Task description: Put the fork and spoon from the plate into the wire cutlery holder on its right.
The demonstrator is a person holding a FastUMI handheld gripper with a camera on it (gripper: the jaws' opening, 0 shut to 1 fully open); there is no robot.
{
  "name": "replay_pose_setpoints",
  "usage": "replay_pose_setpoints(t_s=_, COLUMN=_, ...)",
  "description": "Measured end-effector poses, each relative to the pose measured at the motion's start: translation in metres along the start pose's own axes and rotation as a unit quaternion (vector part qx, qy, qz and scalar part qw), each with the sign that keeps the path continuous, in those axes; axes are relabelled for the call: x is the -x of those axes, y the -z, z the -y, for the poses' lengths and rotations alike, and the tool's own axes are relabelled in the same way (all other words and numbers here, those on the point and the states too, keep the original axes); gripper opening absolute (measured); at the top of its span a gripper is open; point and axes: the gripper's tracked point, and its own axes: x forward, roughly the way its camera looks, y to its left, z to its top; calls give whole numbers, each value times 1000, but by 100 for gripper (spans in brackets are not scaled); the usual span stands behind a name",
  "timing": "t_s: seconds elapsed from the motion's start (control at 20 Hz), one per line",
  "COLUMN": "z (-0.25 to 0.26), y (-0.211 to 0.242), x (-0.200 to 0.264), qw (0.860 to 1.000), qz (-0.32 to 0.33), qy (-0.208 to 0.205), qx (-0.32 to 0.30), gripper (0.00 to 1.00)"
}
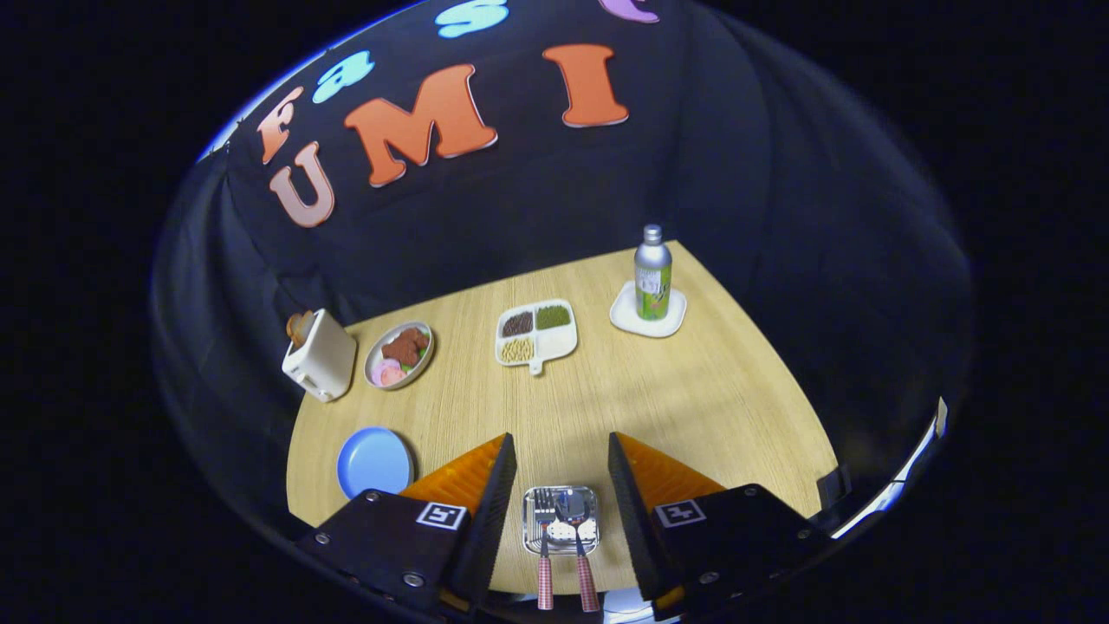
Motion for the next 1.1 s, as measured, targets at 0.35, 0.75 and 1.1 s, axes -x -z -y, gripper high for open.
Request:
replay_pose_setpoints(t_s=0.35, z=-4, y=-86, x=44, qw=977, qz=208, qy=18, qx=47, gripper=82)
replay_pose_setpoints(t_s=0.75, z=-26, y=-145, x=89, qw=938, qz=337, qy=18, qx=83, gripper=93)
replay_pose_setpoints(t_s=1.1, z=-54, y=-180, x=130, qw=889, qz=445, qy=5, qx=106, gripper=96)
